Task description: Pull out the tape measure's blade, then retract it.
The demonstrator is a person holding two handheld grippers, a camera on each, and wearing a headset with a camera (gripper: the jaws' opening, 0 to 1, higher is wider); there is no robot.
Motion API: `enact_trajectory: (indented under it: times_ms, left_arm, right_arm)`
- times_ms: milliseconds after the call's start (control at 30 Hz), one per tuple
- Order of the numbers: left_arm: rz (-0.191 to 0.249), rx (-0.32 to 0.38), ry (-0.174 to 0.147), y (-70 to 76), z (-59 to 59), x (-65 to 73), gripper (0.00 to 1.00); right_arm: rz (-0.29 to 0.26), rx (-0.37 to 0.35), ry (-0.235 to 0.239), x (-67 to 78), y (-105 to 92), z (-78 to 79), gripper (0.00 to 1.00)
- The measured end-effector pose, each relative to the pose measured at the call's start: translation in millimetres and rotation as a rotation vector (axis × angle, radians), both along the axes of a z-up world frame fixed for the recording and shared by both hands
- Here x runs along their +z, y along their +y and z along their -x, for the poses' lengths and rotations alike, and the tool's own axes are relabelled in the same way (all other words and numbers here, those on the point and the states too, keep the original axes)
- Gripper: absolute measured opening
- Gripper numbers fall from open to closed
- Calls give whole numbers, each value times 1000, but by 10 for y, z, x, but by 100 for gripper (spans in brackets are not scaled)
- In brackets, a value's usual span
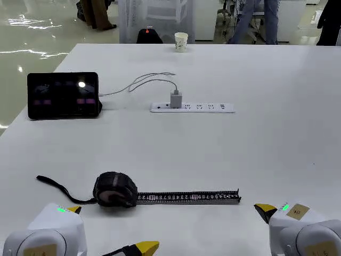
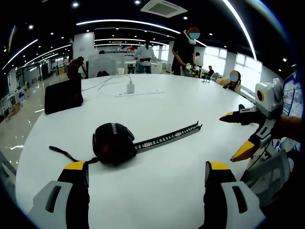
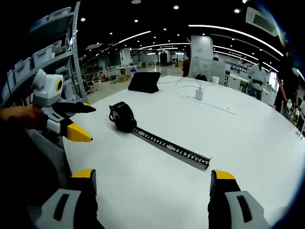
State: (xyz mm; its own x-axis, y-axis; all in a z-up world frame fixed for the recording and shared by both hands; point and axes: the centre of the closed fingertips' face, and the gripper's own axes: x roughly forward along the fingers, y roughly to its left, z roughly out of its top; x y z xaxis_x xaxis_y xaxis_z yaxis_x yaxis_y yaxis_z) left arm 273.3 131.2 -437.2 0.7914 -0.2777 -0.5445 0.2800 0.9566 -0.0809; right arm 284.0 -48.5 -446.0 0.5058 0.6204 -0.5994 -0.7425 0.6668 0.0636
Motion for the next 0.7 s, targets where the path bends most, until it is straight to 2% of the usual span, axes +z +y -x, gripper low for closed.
enact_trajectory:
  times_ms: [300, 700]
  left_arm:
    - [6, 24, -7, -3, -79, -7, 99]
    - [-3, 57, -14, 17, -241, -46, 99]
  right_arm:
    - [-7, 56, 0, -1, -3, -9, 98]
    - [11, 138, -11, -26, -80, -149, 92]
